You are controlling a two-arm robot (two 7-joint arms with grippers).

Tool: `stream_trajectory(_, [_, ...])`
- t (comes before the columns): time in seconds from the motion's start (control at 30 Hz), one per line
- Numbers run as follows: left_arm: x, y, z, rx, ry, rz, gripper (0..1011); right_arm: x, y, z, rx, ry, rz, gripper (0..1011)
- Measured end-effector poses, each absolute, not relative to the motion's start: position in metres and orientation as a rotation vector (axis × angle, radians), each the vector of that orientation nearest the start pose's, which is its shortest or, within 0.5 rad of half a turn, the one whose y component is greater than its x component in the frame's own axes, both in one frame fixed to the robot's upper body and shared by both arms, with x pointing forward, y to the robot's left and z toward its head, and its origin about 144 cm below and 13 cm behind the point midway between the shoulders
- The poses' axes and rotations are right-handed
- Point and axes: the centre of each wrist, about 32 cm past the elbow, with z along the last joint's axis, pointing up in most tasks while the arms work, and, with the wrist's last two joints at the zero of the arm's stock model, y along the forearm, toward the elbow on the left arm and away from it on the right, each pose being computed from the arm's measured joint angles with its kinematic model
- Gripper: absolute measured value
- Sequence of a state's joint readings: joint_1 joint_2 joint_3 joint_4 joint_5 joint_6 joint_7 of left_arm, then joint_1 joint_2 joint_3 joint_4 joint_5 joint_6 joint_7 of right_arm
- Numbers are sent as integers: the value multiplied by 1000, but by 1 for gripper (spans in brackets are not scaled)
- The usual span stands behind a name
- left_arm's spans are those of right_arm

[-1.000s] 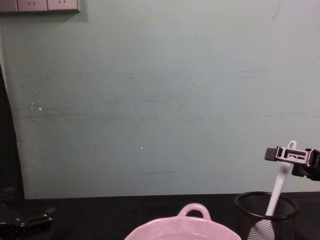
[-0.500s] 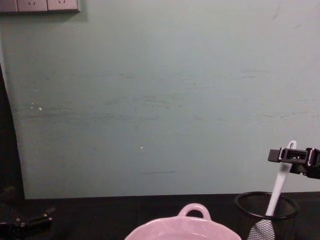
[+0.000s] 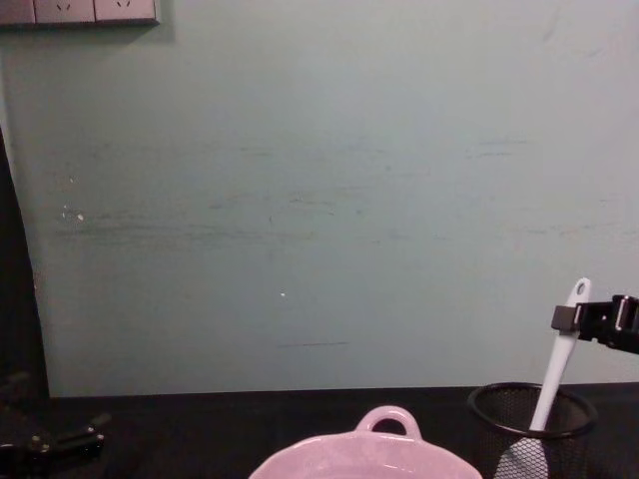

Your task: Use the one hand to pick up the spoon and stir the clear water in the bowl.

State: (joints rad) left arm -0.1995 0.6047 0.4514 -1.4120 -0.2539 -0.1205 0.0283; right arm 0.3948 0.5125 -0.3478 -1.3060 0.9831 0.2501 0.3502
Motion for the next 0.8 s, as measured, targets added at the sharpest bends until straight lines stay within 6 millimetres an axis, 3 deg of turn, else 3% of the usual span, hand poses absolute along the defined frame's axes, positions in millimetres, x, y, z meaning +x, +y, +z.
stream_trajectory(0.13, [489,310,1140,305,-285,1248,1011,552,-320,1197,144,467,-994,139])
stream_trajectory(0.4, [489,310,1140,305,-285,1248,1011,549,-321,1201,128,413,-993,110])
stream_trajectory(0.67, [489,310,1140,305,-285,1248,1011,530,-325,1240,59,166,-973,111])
stream_trajectory(0.8, [489,310,1140,304,-285,1248,1011,520,-327,1270,37,56,-950,110])
